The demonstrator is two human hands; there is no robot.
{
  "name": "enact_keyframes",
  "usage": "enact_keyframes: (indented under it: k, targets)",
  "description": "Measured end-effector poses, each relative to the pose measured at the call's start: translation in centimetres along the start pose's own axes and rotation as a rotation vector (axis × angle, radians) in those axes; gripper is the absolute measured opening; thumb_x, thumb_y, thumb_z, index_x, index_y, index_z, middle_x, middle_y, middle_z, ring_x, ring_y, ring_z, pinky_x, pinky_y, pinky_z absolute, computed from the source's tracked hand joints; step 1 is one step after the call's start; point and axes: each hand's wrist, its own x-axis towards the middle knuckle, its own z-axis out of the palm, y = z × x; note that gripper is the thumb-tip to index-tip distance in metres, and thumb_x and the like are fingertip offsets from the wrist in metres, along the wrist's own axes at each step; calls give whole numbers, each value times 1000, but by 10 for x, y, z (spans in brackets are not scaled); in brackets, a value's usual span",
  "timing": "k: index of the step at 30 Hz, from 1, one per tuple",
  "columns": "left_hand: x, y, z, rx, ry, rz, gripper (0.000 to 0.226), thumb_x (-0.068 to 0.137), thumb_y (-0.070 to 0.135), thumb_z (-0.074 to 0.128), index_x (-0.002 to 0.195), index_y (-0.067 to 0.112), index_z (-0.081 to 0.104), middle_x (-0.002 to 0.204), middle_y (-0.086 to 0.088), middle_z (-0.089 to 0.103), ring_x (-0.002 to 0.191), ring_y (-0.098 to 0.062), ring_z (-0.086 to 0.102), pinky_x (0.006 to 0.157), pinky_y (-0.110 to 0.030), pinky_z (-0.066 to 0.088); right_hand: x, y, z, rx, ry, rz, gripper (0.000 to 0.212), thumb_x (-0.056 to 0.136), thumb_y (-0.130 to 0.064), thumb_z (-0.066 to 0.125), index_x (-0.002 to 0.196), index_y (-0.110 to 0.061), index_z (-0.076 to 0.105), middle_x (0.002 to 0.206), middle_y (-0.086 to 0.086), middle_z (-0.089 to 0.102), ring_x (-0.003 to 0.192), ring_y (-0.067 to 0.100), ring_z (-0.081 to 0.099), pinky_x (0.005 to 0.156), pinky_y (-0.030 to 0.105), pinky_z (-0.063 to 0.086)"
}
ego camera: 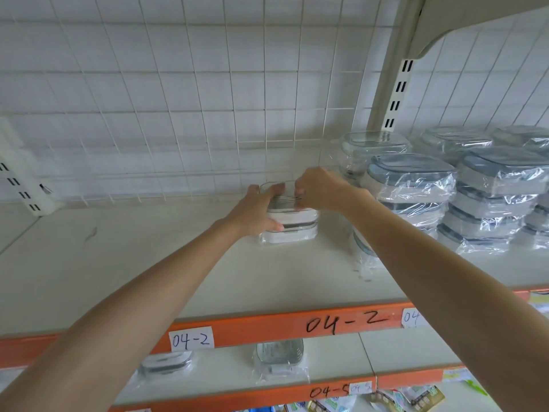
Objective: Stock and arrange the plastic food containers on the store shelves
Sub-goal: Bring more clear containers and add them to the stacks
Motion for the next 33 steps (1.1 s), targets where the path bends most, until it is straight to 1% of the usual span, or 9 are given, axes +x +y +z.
enact_keyframes:
  k: [5,10,13,15,17,21,26,30,33]
  targets:
    - [-2,-9,6,-80,133,-6,100,65,22,85,146,20,27,139,-12,41,126,-25,40,97,-25,32,-1,5,1,42,-35,-13,26,87,-28,61,107,-11,62,113,8,60,94,25,54,74,31,41]
    - [11,-3,2,-141,142,-110,96,62,15,86,142,24,34,118,-9,52,116,-27,48,83,-22,35,2,0,4,31,17,-12,31,89,-23,62,116,-10,58,118,10,51,108,31,53,80,33,42]
    - [14,2,1,-135,158,-138,100,65,10,84,147,21,28,133,-5,54,122,-25,50,88,-21,36,2,-3,14,52,116,10,25,93,-15,56,117,-12,56,119,8,50,118,27,43,85,34,40]
    - [13,5,4,-135,174,-202,99,69,12,82,147,15,22,134,-9,53,122,-27,50,89,-25,39,-1,-5,20,59,169,18,25,93,-10,52,117,-12,53,119,9,49,118,27,40,87,34,39]
    - [10,6,6,-97,161,-263,88,73,18,79,143,9,26,131,-13,54,121,-29,50,87,-27,40,-4,-5,23,60,187,14,26,92,-8,51,118,-11,51,120,9,49,117,27,41,87,33,39]
    - [-14,2,6,47,150,-288,46,84,22,67,125,6,51,125,-12,59,117,-29,53,79,-25,39,-9,-3,29,46,206,-20,35,87,3,48,120,-8,49,122,11,50,118,28,41,88,34,39]
    - [-70,-5,11,197,79,-252,44,88,17,60,130,7,52,130,-12,56,122,-26,51,101,-33,40,-11,6,25,0,157,-54,43,84,6,50,125,-7,45,125,11,50,119,28,43,91,35,39]
    - [-103,-7,5,323,58,-228,40,90,20,56,129,9,52,129,-9,54,121,-23,49,102,-33,38,-29,-10,19,-6,170,-49,45,84,5,49,127,-6,45,129,10,49,122,28,41,94,37,37]
    - [-119,-4,-7,380,82,-190,31,91,23,55,120,11,56,120,-8,56,114,-23,52,96,-33,40,-46,-32,11,-12,181,-188,38,89,-3,46,127,-9,47,129,7,47,122,25,40,93,37,37]
